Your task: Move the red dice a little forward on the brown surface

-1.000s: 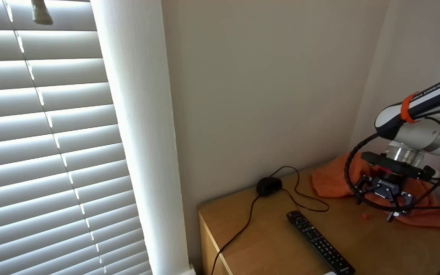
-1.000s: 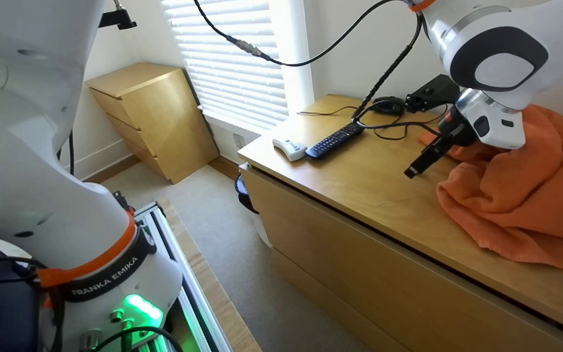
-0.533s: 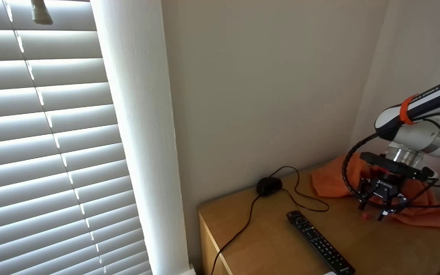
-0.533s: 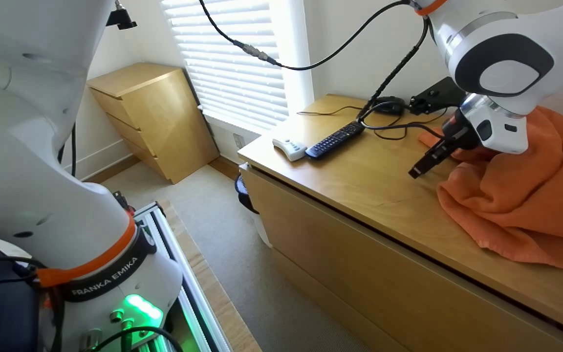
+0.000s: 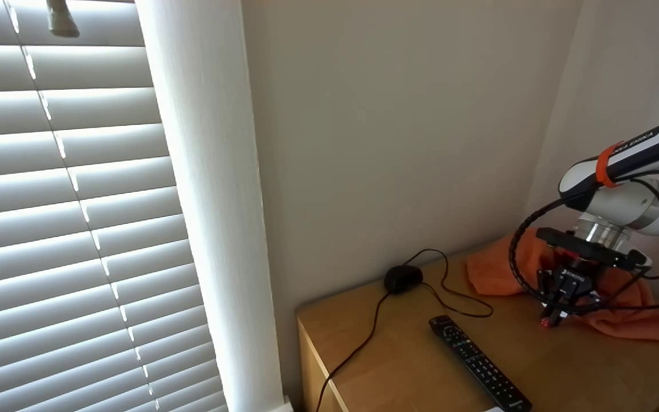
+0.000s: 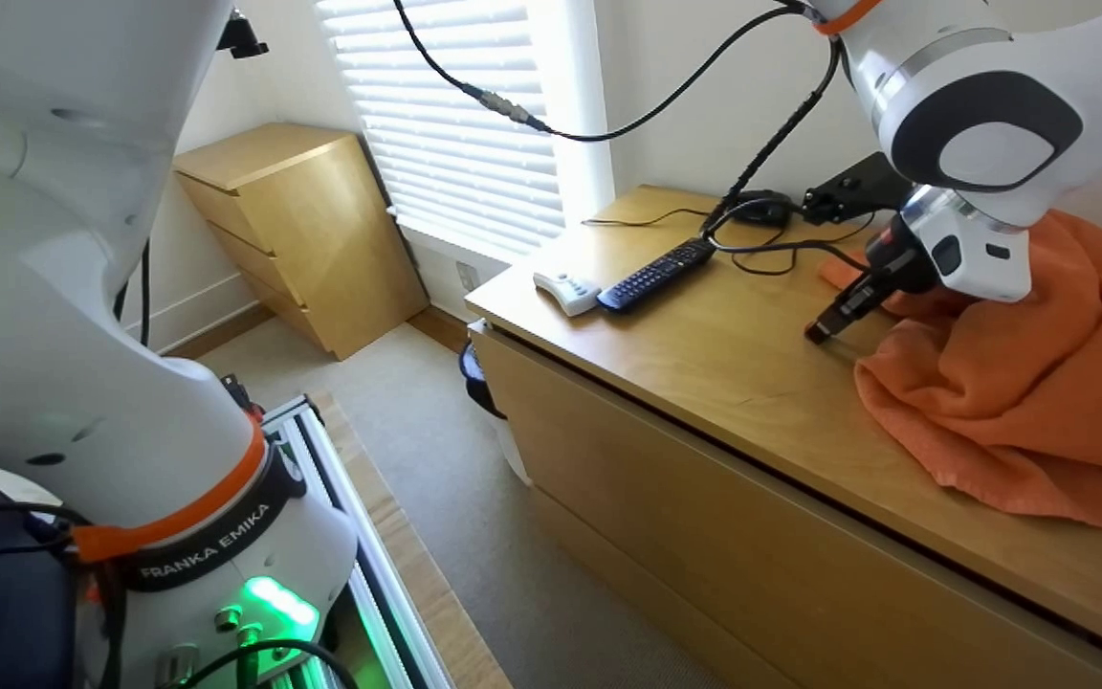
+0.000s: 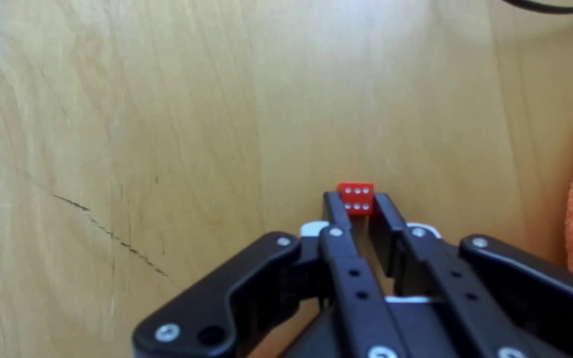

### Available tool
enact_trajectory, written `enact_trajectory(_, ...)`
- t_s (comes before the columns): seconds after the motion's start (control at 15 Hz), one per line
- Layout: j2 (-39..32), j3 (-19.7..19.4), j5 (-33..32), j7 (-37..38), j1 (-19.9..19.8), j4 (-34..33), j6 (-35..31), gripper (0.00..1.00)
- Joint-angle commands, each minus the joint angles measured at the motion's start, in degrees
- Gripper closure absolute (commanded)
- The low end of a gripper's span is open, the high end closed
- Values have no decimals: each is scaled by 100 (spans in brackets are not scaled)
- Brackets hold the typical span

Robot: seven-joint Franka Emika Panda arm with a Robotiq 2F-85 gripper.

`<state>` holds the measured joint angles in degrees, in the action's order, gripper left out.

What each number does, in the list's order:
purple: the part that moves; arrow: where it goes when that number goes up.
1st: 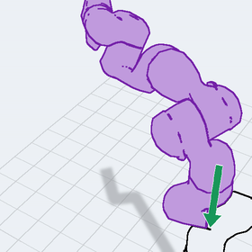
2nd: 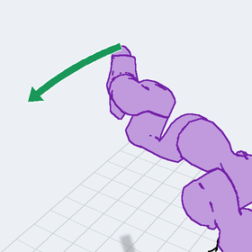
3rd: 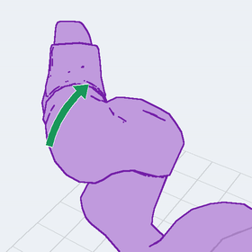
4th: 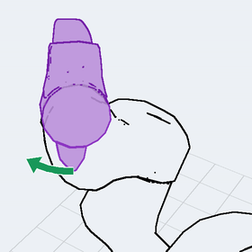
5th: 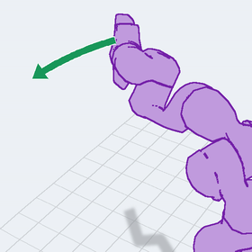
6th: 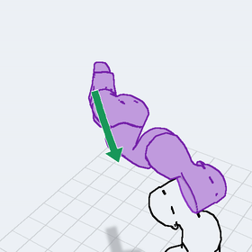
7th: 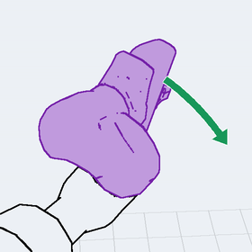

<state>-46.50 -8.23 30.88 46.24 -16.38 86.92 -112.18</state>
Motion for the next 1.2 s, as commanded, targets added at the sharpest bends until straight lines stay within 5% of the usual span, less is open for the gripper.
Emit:
enact_trajectory(0.0,15,-4,-56,165,132,-14,36,96)
enact_trajectory(1.13,679,-794,-2495,2459,2074,1249,-2625,96)
